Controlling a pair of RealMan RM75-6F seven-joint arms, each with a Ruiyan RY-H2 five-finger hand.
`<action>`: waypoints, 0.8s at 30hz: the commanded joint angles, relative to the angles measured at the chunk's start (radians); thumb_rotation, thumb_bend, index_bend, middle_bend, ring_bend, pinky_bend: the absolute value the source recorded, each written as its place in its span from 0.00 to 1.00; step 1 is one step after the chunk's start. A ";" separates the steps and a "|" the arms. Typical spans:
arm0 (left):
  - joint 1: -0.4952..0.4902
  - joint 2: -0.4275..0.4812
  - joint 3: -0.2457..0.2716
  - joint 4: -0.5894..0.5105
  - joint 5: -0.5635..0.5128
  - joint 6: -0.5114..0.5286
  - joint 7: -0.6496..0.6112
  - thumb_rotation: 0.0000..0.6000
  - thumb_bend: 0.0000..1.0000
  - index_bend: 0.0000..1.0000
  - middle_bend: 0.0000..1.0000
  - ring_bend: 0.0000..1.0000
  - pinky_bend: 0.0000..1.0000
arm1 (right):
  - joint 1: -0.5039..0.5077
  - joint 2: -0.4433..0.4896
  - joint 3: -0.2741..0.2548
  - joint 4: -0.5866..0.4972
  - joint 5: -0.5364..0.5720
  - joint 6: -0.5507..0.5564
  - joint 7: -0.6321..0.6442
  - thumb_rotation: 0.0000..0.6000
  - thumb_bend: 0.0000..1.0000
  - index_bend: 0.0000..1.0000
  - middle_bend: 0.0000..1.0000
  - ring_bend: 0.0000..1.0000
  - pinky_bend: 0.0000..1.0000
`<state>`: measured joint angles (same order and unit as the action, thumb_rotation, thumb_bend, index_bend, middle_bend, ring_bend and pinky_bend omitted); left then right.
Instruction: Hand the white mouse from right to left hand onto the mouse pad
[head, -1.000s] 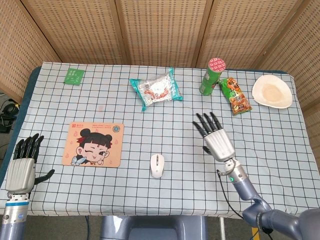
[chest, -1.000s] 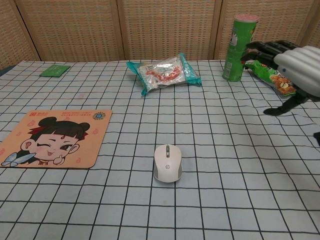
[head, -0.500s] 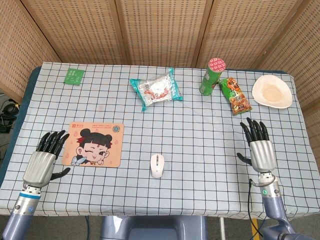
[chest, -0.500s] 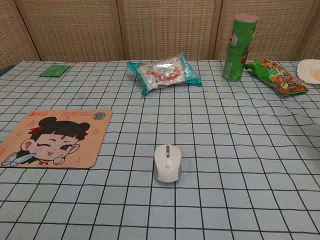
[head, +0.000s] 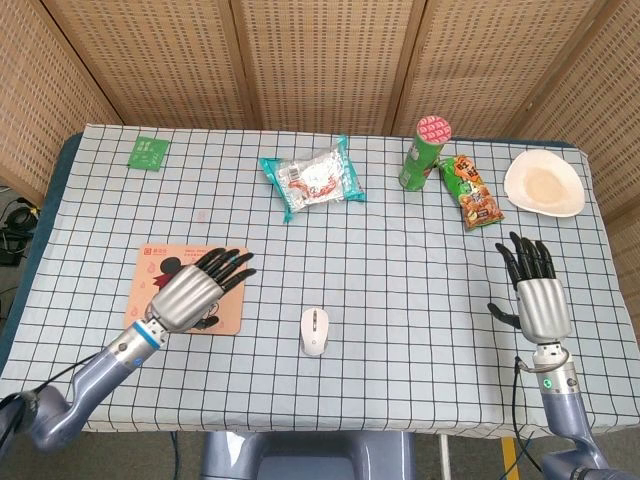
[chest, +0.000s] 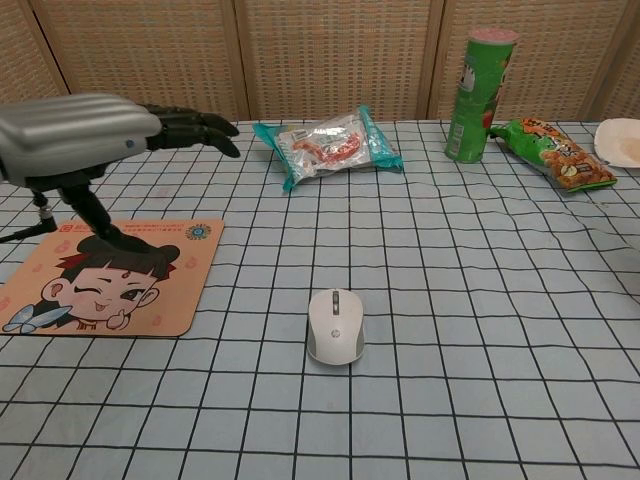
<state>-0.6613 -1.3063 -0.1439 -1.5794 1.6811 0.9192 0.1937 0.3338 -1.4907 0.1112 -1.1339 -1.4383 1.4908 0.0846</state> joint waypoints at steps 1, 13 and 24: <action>-0.133 -0.053 -0.009 0.061 0.028 -0.135 0.025 1.00 0.06 0.11 0.00 0.05 0.11 | -0.004 0.006 0.015 0.004 0.013 -0.011 0.019 1.00 0.16 0.15 0.00 0.00 0.00; -0.281 -0.193 -0.003 0.148 -0.038 -0.281 0.111 1.00 0.06 0.15 0.00 0.05 0.11 | -0.015 0.023 0.051 0.001 0.017 -0.006 0.069 1.00 0.16 0.15 0.00 0.00 0.00; -0.358 -0.301 0.003 0.239 -0.106 -0.331 0.156 1.00 0.06 0.18 0.01 0.05 0.11 | -0.020 0.029 0.069 0.003 0.021 -0.017 0.089 1.00 0.16 0.15 0.00 0.00 0.00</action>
<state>-1.0120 -1.5990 -0.1415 -1.3484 1.5825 0.5927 0.3434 0.3148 -1.4619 0.1791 -1.1303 -1.4172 1.4746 0.1721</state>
